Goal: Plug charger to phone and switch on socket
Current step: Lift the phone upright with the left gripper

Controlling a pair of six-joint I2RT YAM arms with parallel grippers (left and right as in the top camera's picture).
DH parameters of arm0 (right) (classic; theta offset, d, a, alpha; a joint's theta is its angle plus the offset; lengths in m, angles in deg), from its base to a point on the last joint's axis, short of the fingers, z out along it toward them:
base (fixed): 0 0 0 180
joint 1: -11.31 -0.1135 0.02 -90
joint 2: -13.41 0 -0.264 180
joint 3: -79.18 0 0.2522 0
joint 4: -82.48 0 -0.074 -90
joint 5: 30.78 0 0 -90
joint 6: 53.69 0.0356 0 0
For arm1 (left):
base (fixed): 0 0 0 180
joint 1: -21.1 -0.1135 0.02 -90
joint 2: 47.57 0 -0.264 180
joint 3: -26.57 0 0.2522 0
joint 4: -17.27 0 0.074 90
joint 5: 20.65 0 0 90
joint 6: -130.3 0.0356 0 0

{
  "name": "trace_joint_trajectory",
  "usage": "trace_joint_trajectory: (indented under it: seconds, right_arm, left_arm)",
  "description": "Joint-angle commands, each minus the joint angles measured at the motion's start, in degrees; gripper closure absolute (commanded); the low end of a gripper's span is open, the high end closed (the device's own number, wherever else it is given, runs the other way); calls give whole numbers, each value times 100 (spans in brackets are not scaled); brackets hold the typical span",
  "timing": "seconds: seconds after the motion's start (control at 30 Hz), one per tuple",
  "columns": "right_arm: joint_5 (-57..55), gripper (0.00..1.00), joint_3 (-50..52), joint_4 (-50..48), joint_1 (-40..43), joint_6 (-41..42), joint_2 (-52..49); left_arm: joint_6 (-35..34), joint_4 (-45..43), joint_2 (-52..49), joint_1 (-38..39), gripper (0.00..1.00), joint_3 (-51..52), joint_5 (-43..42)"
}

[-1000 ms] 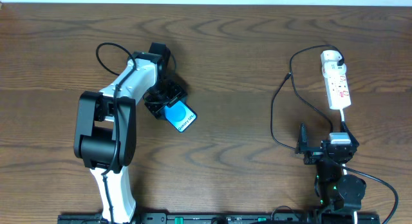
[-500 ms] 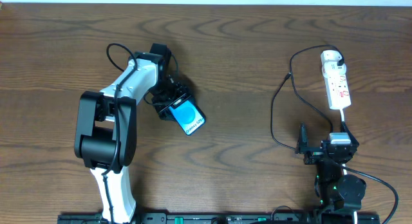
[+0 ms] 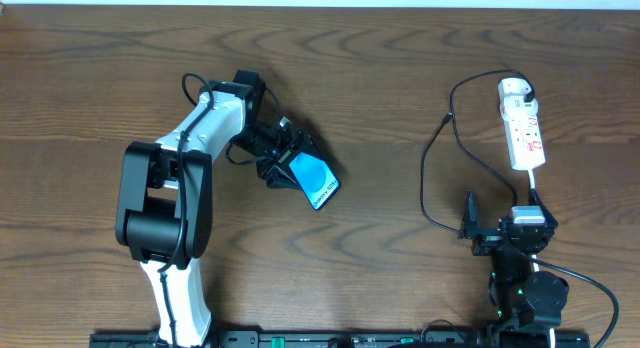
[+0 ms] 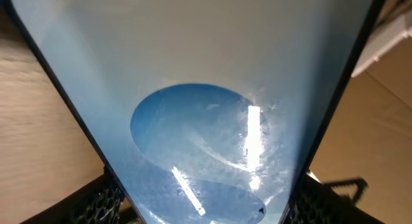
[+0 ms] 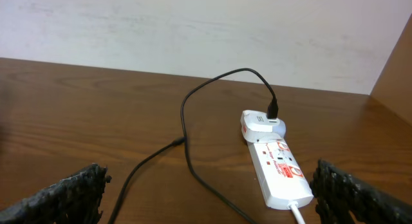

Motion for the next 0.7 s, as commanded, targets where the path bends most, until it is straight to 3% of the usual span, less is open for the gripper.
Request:
trace_joint_trajectory:
  seconds: [0.0,0.4,0.67]
  right_arm:
    - [-46,1,7,24,7,26,15]
    - [-46,1,7,26,7,26,15]
    - [-46,1,7,26,7,26,15]
  left_arm:
    - [286,59,203,-9,29,-122,-938]
    - [289,52,203,-9,29,-122,-3115]
    - [286,55,203,-9,29,-122,-3617]
